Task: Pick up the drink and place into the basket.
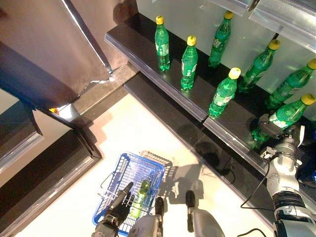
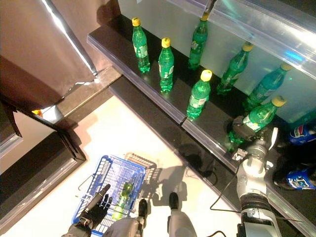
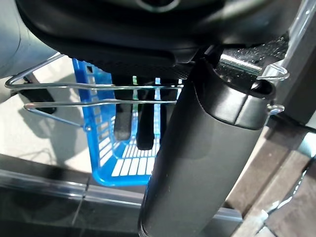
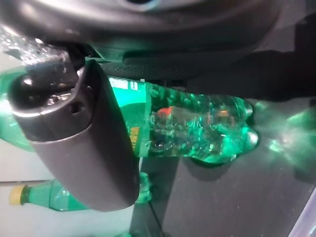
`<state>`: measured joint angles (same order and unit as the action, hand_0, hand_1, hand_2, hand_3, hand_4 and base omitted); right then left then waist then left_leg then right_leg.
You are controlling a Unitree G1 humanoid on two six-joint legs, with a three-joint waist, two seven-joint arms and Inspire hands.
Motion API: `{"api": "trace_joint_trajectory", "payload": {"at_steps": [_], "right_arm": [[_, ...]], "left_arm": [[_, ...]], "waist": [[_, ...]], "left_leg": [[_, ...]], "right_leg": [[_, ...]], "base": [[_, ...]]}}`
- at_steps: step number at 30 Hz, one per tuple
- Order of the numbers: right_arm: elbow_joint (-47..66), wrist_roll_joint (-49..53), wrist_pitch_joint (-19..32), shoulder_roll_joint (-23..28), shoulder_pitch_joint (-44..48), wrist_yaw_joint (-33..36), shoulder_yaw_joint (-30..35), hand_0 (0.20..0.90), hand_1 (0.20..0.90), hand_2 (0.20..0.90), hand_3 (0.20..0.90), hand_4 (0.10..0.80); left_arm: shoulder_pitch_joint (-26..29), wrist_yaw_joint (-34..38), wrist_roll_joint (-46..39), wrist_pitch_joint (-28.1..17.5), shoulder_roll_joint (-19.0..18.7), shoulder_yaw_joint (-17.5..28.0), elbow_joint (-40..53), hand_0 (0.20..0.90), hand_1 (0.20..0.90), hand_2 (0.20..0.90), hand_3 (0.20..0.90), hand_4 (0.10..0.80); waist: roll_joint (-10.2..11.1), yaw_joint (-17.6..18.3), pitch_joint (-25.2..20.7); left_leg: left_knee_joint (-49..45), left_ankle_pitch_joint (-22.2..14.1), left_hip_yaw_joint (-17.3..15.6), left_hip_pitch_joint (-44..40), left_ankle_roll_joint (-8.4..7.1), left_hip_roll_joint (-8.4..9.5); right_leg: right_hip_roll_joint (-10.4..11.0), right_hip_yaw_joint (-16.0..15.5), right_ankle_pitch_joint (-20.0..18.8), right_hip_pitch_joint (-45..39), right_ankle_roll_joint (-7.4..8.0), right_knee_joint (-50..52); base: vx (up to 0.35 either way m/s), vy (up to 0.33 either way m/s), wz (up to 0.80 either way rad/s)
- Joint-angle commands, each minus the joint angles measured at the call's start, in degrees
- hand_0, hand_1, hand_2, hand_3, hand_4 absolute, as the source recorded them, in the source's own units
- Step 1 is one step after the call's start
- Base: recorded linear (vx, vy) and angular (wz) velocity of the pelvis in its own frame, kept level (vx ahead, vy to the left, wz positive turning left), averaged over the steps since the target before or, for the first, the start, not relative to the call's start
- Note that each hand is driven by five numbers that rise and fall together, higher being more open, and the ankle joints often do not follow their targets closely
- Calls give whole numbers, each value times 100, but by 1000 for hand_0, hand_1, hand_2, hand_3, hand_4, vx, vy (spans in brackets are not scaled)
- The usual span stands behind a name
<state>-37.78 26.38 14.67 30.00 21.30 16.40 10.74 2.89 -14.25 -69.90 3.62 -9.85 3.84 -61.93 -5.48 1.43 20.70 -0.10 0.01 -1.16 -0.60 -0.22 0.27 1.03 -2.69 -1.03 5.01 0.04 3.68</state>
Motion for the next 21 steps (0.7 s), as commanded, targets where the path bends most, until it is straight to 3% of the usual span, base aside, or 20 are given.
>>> {"api": "trace_joint_trajectory", "payload": {"at_steps": [1, 10, 21], "right_arm": [[436, -305, 868, 500, 383, 309, -97, 300, 300, 300, 200, 100], [1099, -1164, 1355, 495, -105, 1172, 153, 300, 300, 300, 200, 100], [3035, -2537, 1755, 36, -1464, 1355, 398, 300, 300, 300, 200, 100]], "left_arm": [[-27, -513, -244, -241, -560, -116, 321, 300, 300, 300, 200, 100], [-137, -475, -341, -281, -527, -65, 467, 300, 300, 300, 200, 100], [-417, -359, -186, -385, -310, 210, 643, 300, 300, 300, 200, 100]], "waist": [[322, -113, -370], [339, -13, -470], [475, 244, -750]], "left_leg": [[-277, 10, 312, 411, 102, 394], [-141, -13, 294, 285, 184, 449], [48, -87, 120, 63, 295, 478]], "right_leg": [[-80, -134, 210, -203, -32, 95], [-108, 19, 177, -236, 12, 43], [-157, 282, 60, -338, 137, -166]], "base": [[-34, 30, 0], [-43, 53, 0], [-74, 75, -11]]}}
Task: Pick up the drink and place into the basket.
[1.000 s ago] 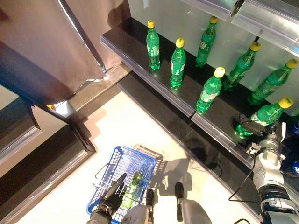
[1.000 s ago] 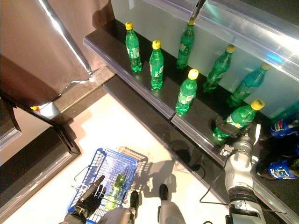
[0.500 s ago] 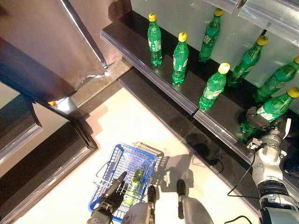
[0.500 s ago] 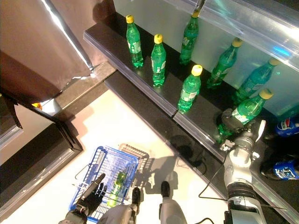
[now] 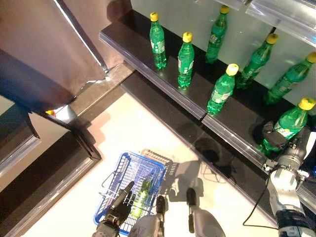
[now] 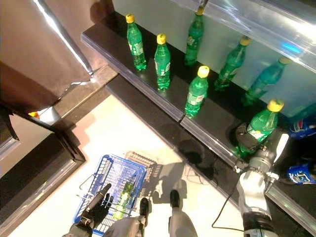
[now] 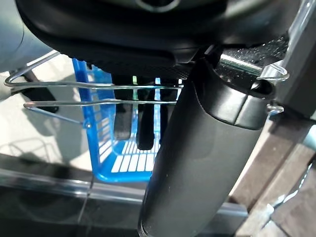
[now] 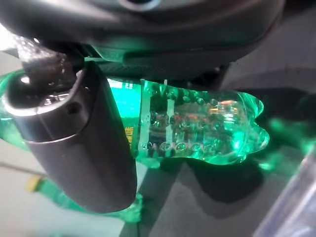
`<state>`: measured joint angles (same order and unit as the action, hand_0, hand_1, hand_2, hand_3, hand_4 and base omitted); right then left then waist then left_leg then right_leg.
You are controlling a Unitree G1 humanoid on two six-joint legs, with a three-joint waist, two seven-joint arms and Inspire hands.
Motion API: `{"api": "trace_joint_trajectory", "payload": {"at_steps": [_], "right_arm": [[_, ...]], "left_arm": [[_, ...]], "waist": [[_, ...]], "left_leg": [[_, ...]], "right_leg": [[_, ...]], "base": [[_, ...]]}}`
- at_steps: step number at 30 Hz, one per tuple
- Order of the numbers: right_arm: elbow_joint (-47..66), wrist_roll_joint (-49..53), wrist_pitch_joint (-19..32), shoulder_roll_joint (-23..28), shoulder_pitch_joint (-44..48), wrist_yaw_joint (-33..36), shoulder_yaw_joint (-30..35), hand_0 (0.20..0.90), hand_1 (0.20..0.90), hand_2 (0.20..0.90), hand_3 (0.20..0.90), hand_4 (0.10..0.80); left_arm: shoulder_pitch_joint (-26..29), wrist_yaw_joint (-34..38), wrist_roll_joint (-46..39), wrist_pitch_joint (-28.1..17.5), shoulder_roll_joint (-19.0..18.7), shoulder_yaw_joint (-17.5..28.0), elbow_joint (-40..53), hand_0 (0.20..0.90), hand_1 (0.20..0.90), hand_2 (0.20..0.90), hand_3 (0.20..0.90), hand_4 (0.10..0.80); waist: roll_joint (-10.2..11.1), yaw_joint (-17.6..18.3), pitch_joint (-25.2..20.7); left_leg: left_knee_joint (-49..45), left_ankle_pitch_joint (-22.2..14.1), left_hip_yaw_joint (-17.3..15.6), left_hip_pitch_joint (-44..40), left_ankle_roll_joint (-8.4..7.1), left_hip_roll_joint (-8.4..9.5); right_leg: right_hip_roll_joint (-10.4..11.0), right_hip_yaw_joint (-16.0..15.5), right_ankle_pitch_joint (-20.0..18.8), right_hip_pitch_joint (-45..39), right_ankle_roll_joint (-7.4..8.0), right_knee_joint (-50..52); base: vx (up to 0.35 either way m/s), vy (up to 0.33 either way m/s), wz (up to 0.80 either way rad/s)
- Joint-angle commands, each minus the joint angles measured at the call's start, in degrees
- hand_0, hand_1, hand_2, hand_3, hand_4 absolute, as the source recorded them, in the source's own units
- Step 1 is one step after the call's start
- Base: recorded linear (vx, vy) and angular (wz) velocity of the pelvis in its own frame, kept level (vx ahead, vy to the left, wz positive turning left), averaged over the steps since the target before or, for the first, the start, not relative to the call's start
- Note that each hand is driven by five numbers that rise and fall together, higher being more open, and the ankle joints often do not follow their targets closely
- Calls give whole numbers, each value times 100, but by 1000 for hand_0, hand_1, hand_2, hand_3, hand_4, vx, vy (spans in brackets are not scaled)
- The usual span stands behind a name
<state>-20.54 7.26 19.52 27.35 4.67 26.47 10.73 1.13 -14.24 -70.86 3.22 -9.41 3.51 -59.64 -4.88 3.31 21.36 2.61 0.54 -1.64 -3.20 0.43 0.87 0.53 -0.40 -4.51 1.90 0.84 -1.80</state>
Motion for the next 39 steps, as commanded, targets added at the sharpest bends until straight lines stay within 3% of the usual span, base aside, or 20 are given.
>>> {"api": "trace_joint_trajectory", "payload": {"at_steps": [1, 7, 11, 18, 21, 27, 34, 39], "right_arm": [[1456, -700, 1281, 288, 134, 307, 399, 300, 300, 300, 200, 100], [2066, -553, 1228, 220, -131, -351, 284, 300, 300, 300, 200, 100], [2263, 183, 1032, 91, -204, -1466, -20, 300, 300, 300, 200, 100], [2378, 1232, 800, -101, -116, -2682, -434, 300, 300, 300, 200, 100], [2406, 2064, 199, -282, 11, -4024, -852, 300, 300, 300, 200, 100], [2015, 1916, -668, -433, 328, -4889, -1835, 300, 300, 300, 200, 100], [1032, 1243, -878, -725, 849, -4514, -3050, 300, 300, 300, 200, 100], [114, 1123, -963, -1138, 1516, -3893, -3609, 300, 300, 300, 200, 100]], "left_arm": [[-261, -345, -57, -353, -336, 268, 423, 300, 300, 300, 200, 100], [-255, -237, 69, -380, -260, 382, 385, 300, 300, 300, 200, 100], [-201, -284, 85, -473, -173, 408, 337, 300, 300, 300, 200, 100], [-136, -256, -6, -562, -124, 345, 424, 300, 300, 300, 200, 100], [-106, -301, -142, -616, -134, 308, 447, 300, 300, 300, 200, 100], [-30, -583, -537, -844, -122, 134, 595, 300, 300, 300, 200, 100], [114, -1241, -428, -794, -29, -430, 1456, 300, 300, 300, 200, 100], [208, -877, 11, -570, 33, -1027, 2130, 300, 300, 300, 200, 100]], "waist": [[433, 73, -843], [531, 167, -1069], [589, 183, -1236], [642, 100, -1353], [659, 17, -1392], [669, -233, -1426], [625, -709, -1123], [544, -1149, -803]], "left_leg": [[-216, -153, 146, 304, 237, 421], [-163, -211, 1, 194, 242, 433], [-116, -249, -141, 98, 229, 422], [-107, -295, -184, 18, 244, 427], [-52, -266, -130, -24, 238, 433], [119, -99, 128, -39, 195, 433], [163, 112, 583, 137, 160, 464], [118, 257, 926, 300, 141, 518]], "right_leg": [[-110, 76, 394, -41, 69, 358], [-129, 225, 287, -106, 149, 196], [-126, 259, 198, -180, 194, 31], [-90, 220, 201, -280, 196, -12], [-60, 151, 208, -331, 199, -23], [-9, -101, 255, -383, 181, 12], [77, -557, 258, -355, 150, 59], [154, -1045, 269, -375, 113, 93]], "base": [[-75, 58, -29], [-69, 63, -21], [-58, 64, -16], [-23, 18, -2], [0, 0, 0], [8, 15, 13], [-58, -7, 51], [-88, -28, 62]]}}
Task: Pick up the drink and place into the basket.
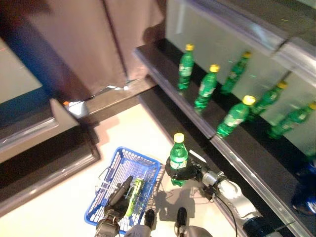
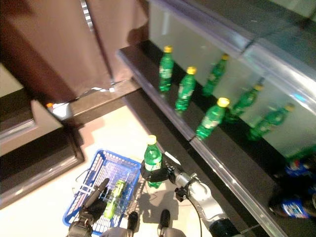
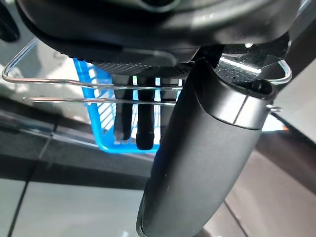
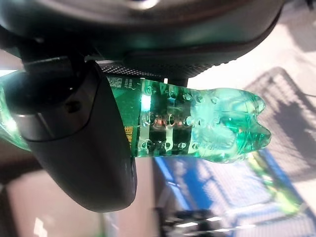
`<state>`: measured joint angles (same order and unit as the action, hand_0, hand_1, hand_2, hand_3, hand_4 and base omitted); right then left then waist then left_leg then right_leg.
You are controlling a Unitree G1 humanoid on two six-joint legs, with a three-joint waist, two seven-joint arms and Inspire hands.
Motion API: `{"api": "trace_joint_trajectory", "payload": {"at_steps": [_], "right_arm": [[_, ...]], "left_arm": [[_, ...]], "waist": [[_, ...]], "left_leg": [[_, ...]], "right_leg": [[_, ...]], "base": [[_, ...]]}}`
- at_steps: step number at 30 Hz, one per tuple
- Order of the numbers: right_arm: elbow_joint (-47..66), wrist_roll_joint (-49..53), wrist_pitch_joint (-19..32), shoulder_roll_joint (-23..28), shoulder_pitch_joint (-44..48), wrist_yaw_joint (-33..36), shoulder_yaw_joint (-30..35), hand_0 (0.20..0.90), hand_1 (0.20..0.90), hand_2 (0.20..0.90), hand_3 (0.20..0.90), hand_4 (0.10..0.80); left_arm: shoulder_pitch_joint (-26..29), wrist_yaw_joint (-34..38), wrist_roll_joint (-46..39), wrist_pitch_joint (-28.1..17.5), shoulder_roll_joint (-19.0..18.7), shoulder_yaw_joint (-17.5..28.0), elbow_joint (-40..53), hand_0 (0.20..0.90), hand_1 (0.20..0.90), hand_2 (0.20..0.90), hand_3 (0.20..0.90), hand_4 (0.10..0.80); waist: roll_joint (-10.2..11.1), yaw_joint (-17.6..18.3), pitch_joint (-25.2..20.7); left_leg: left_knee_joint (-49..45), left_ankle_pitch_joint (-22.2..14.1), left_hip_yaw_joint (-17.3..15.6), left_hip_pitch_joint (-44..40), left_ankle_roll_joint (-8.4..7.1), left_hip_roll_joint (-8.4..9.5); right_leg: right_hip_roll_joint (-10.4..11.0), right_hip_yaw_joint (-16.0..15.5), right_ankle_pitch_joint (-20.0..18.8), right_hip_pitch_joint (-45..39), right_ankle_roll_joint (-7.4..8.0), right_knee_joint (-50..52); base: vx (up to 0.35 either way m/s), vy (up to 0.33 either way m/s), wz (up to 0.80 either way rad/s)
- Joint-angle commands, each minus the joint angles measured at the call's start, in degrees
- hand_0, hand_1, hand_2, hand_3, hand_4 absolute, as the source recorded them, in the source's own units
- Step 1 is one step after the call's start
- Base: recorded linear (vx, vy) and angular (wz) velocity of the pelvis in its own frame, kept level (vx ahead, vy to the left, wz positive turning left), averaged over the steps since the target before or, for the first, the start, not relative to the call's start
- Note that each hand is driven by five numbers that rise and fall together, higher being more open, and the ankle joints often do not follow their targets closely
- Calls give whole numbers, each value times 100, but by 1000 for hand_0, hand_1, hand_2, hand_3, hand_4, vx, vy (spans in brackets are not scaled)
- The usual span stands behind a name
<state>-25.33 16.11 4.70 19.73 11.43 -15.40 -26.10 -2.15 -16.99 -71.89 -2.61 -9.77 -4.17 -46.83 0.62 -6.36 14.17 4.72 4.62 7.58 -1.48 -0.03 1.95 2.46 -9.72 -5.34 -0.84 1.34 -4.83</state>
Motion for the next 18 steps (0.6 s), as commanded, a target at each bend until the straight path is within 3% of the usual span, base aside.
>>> {"api": "trace_joint_trajectory", "payload": {"at_steps": [1, 5, 9, 18], "right_arm": [[416, 287, 518, -456, 954, 394, -10, 300, 300, 300, 200, 100], [-82, 462, 495, -630, 1206, 714, -261, 300, 300, 300, 200, 100], [-897, 777, 413, -896, 1587, 954, -433, 300, 300, 300, 200, 100], [-2226, 525, 530, -1203, 2215, 1465, -552, 300, 300, 300, 200, 100]], "left_arm": [[557, -599, 48, 157, 80, -334, 1046, 300, 300, 300, 200, 100], [505, -520, 142, 466, -6, -677, 1724, 300, 300, 300, 200, 100], [485, -613, 234, 1073, -191, -1144, 2677, 300, 300, 300, 200, 100], [540, -979, 275, 2195, -589, -1594, 4056, 300, 300, 300, 200, 100]], "waist": [[-30, -268, -46], [-94, -536, 11], [-185, -958, 30], [-324, -1622, -21]], "left_leg": [[-111, -132, 72, 164, 181, 425], [-139, -69, 270, 265, 153, 448], [-149, 28, 566, 344, 117, 482], [-143, 145, 1090, 360, 102, 560]], "right_leg": [[-25, -206, 360, -105, 58, 395], [20, -511, 383, -120, 44, 401], [78, -963, 441, -226, 13, 416], [195, -1590, 624, -412, -33, 606]], "base": [[-63, -21, 59], [-29, -37, 52], [16, -25, 55], [53, -5, 46]]}}
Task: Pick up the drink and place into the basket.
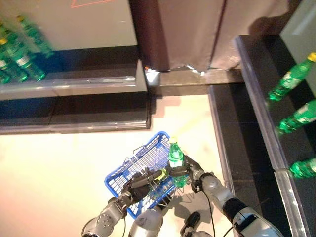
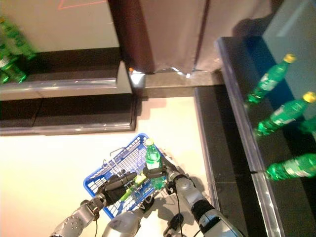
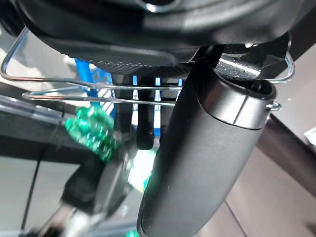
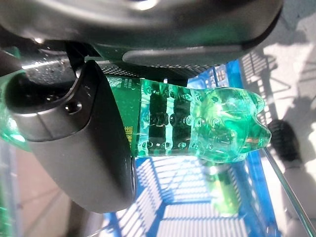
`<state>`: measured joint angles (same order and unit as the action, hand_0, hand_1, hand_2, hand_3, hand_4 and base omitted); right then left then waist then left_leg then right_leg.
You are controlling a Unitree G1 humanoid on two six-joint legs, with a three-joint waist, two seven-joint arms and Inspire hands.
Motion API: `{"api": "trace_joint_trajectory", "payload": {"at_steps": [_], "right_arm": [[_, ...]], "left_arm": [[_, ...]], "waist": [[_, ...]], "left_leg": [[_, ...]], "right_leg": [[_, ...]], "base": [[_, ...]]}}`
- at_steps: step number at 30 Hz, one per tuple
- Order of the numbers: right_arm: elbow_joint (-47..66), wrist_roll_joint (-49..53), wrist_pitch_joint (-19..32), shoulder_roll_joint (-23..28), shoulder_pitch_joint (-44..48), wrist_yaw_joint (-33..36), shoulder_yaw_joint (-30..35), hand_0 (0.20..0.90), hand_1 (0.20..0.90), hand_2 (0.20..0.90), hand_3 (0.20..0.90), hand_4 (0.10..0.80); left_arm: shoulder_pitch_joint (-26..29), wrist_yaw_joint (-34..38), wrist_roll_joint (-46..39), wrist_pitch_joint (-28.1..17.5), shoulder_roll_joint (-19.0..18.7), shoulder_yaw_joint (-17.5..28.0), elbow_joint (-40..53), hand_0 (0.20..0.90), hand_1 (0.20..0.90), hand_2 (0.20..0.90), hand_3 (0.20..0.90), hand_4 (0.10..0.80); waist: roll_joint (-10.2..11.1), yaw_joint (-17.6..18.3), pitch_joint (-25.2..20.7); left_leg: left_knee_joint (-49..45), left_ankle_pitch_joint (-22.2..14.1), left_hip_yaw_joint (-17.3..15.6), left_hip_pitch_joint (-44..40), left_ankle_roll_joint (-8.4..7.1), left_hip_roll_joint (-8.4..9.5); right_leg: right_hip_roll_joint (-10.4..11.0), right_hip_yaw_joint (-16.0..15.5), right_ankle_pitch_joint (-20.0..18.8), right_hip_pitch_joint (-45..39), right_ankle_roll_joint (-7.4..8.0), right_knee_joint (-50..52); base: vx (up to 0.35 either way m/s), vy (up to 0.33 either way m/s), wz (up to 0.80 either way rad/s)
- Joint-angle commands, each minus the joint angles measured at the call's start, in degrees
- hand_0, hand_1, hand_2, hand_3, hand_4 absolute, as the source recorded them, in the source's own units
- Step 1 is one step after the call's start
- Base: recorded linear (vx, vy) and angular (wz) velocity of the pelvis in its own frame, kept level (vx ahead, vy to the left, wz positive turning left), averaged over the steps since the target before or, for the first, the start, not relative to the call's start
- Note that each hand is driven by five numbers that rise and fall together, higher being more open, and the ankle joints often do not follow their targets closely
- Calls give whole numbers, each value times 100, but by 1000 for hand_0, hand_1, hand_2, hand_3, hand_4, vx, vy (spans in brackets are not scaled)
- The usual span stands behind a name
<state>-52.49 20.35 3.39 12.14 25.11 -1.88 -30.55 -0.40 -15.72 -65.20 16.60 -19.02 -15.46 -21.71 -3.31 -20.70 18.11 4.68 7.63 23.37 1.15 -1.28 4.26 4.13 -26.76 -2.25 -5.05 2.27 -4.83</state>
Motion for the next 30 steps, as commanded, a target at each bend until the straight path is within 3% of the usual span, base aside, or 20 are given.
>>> {"api": "trace_joint_trajectory", "payload": {"at_steps": [1, 2, 12, 21, 22, 26, 30], "right_arm": [[347, 45, 644, -475, 897, 159, -113, 300, 300, 300, 200, 100], [207, 42, 664, -508, 940, 215, -130, 300, 300, 300, 200, 100], [-555, -285, 377, -779, 1136, 512, -179, 300, 300, 300, 200, 100], [-943, -898, -479, -873, 1278, 758, -267, 300, 300, 300, 200, 100], [-985, -968, -630, -881, 1286, 811, -276, 900, 900, 900, 900, 800], [-1209, -1249, -1193, -899, 1399, 949, -288, 900, 900, 900, 900, 800], [-1399, -1444, -1448, -934, 1503, 1036, -281, 900, 900, 900, 900, 800]], "left_arm": [[370, -1192, -401, 435, 285, -492, 1698, 300, 300, 300, 200, 100], [378, -1215, -385, 571, 244, -509, 1862, 300, 300, 300, 200, 100], [379, -1771, -177, 1571, 112, -857, 2924, 300, 300, 300, 200, 100], [532, -1863, -314, 1654, 156, -1240, 3477, 300, 300, 300, 200, 100], [549, -1848, -347, 1623, 162, -1251, 3483, 300, 300, 300, 200, 100], [635, -1581, -560, 1489, 191, -1247, 3509, 300, 300, 300, 200, 100], [650, -1424, -468, 1300, 210, -1232, 3419, 300, 300, 300, 200, 100]], "waist": [[65, -256, -439], [94, -338, -448], [13, -705, -581], [-41, -781, -655], [-41, -781, -659], [5, -795, -676], [64, -827, -709]], "left_leg": [[-137, -147, -430, 103, 226, 338], [-70, -250, -388, 7, 204, 308], [-73, -188, 37, 1, 265, 386], [-69, -154, 186, -16, 306, 396], [-67, -152, 190, -19, 307, 394], [-59, -153, 188, -28, 299, 381], [-51, -164, 199, -40, 298, 371]], "right_leg": [[44, 57, 334, -5, -127, 625], [27, 97, 490, -70, -121, 657], [172, -189, 600, -155, -60, 845], [259, -241, 610, -196, 14, 914], [258, -237, 602, -200, 17, 907], [245, -210, 562, -232, 29, 840], [234, -190, 528, -253, 42, 794]], "base": [[132, -75, 36], [131, -73, 30], [74, 1, 22], [44, 20, 14], [33, 10, 2], [16, -6, 2], [8, -7, 0]]}}
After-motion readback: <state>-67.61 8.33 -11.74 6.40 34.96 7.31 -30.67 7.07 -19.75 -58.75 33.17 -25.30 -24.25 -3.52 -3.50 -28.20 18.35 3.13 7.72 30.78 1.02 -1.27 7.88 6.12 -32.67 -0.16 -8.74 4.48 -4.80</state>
